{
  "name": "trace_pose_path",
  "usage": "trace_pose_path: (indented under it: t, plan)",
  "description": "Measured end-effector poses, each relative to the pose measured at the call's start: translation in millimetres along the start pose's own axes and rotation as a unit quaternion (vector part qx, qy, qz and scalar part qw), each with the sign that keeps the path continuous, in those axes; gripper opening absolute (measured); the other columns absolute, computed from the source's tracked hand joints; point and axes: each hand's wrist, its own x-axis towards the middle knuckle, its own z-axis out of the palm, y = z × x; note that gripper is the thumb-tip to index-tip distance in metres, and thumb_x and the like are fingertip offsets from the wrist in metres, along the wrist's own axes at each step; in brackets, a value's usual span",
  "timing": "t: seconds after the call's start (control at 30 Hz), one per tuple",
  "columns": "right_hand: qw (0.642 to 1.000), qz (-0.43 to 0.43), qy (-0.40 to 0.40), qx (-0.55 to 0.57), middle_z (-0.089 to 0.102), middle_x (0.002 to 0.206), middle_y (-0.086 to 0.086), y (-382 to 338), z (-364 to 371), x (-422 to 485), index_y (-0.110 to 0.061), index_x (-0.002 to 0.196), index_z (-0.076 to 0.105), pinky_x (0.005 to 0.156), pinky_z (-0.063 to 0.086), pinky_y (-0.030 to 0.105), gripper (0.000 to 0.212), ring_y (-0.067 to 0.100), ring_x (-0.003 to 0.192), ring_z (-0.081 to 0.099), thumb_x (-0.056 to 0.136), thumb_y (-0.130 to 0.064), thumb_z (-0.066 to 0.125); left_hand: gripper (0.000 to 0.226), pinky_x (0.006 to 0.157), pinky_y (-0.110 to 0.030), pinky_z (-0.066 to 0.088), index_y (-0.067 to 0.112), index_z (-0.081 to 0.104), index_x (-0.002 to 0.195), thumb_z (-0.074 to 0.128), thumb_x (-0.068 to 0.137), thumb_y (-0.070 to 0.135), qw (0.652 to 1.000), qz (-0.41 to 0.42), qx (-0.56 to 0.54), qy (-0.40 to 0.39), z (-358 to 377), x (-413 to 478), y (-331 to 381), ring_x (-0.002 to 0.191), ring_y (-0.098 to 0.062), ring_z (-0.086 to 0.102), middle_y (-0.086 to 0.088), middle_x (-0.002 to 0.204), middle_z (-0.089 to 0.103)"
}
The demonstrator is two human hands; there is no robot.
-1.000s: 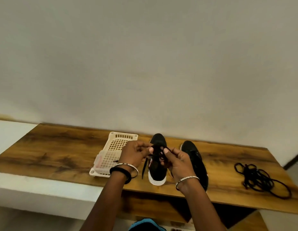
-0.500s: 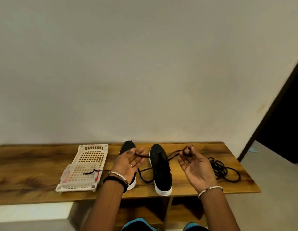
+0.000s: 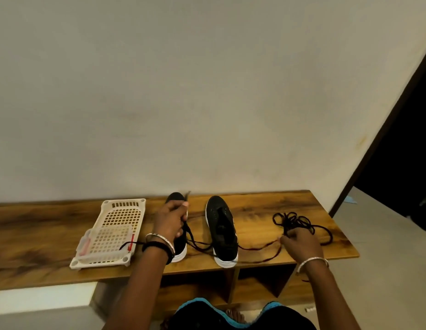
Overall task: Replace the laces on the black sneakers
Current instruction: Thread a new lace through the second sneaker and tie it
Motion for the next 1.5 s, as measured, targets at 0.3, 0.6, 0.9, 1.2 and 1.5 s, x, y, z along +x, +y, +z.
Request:
trace_pose_path:
  t: [0.3,0.6,0.9,1.2,1.5]
  plan:
    - [0.87,-0.011,-0.226,0.439,0.071,0.08,0.011,-99,49,-43,-0.011,0.09,0.08,0.073,0.054,0.03,0.022,0.019,0.078,0.064,0.091,-0.031,0.072,0.007,0.046,-0.022,0.046,0.008,0.073,0.088,0.07,0.092,0.012,0.989,0.036,0.091,-0.112,44,-16,-33,0.048,-0.01,0.057,-0.005,0.064,0.067]
    - [0.803,0.049,-0.131,0.579,0.073,0.088,0.021,-97,97,-17,0.001,0.092,0.075,0.072,0.06,0.036,0.011,0.029,0.08,0.068,0.092,-0.008,0.068,0.016,0.066,-0.025,0.059,0.018,0.078,0.078,0.073,0.089,0.028,0.975,0.079,0.172,-0.119,51,20,-68,0.066,-0.008,0.071,0.004,0.067,0.074]
    - [0.885,0.019,0.0,0.465,0.057,0.065,0.002,-72,135,69,-0.012,0.085,0.071,0.046,0.035,0.025,0.015,0.009,0.045,0.04,0.097,-0.018,0.065,0.01,0.069,-0.016,0.047,0.022,0.071,0.096,0.068,0.093,0.031,0.975,0.097,0.191,0.06,75,81,-115,0.091,-0.012,0.068,0.008,0.091,0.07]
    - [0.944,-0.075,-0.072,0.312,0.071,0.092,-0.005,-54,185,118,-0.018,0.097,0.064,0.074,0.052,0.024,0.014,0.011,0.089,0.067,0.103,-0.024,0.054,0.082,0.111,-0.037,0.04,0.053,0.023,0.147,0.066,0.077,0.056,0.966,0.124,0.206,-0.091,96,119,-161,0.138,-0.006,0.039,0.019,0.151,0.038]
    - [0.96,-0.124,-0.055,0.245,0.076,0.083,-0.011,-45,178,111,-0.024,0.09,0.065,0.073,0.059,0.034,0.012,0.004,0.08,0.073,0.1,-0.024,0.059,0.052,0.08,-0.026,0.049,0.033,0.056,0.125,0.052,0.079,0.058,0.929,0.189,0.318,0.011,87,119,-163,0.101,-0.006,0.056,0.015,0.117,0.054]
